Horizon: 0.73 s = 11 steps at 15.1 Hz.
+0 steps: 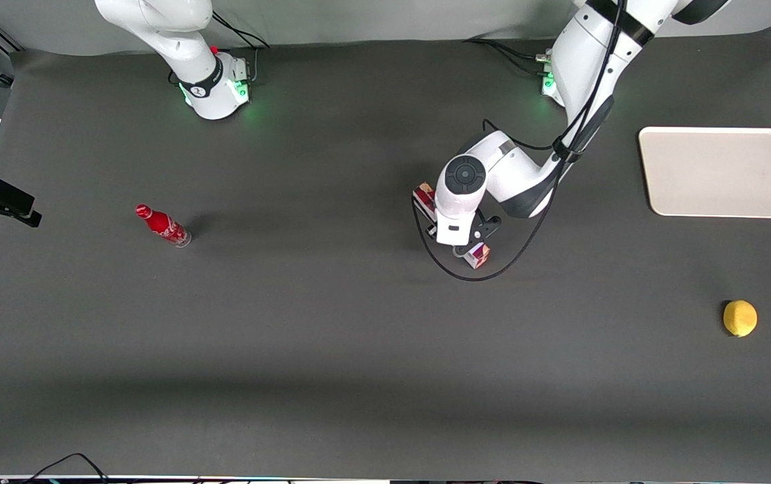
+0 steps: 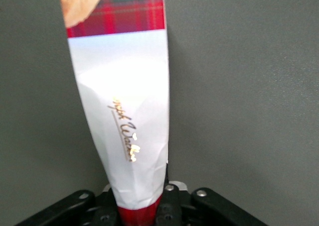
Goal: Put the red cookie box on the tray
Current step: 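Close the left gripper on the cookie box's red end, then lift the cookie box and carry it toward the cream tray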
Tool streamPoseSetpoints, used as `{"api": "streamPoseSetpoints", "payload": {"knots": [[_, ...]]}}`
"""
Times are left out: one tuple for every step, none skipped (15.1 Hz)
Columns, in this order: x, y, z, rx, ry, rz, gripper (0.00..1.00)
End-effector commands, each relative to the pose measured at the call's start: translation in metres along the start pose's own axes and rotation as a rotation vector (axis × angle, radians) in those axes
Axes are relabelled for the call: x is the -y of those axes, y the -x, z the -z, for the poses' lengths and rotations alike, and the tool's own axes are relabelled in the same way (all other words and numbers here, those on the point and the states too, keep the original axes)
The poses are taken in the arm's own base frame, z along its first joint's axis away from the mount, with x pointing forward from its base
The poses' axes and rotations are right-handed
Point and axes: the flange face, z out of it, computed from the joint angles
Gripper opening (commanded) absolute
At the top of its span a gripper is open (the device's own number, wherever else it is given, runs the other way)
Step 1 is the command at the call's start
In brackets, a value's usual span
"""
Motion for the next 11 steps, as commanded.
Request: {"api": "streamPoseSetpoints", "payload": {"knots": [[0.003, -0.01, 0.03, -0.055, -0.023, -0.005, 0.0], [0.004, -0.017, 0.046, -0.059, -0.037, -0.023, 0.0], [0.005, -0.025, 0.065, -0.052, -0.035, -0.018, 0.0], [0.006, -0.035, 0.088, -0.04, -0.03, -0.013, 0.0], [0.01, -0.049, 0.113, -0.029, -0.043, -0.022, 0.0], [0.013, -0.058, 0.144, -0.003, -0.047, -0.037, 0.0], [0.019, -0.068, 0.177, 0.024, -0.051, -0.051, 0.0], [0.027, -0.077, 0.206, 0.037, -0.064, -0.062, 0.0], [0.034, -0.082, 0.234, 0.037, -0.076, -0.077, 0.0], [0.044, -0.094, 0.256, 0.055, -0.089, -0.085, 0.0], [0.059, -0.107, 0.278, 0.089, -0.115, -0.109, 0.0]]}}
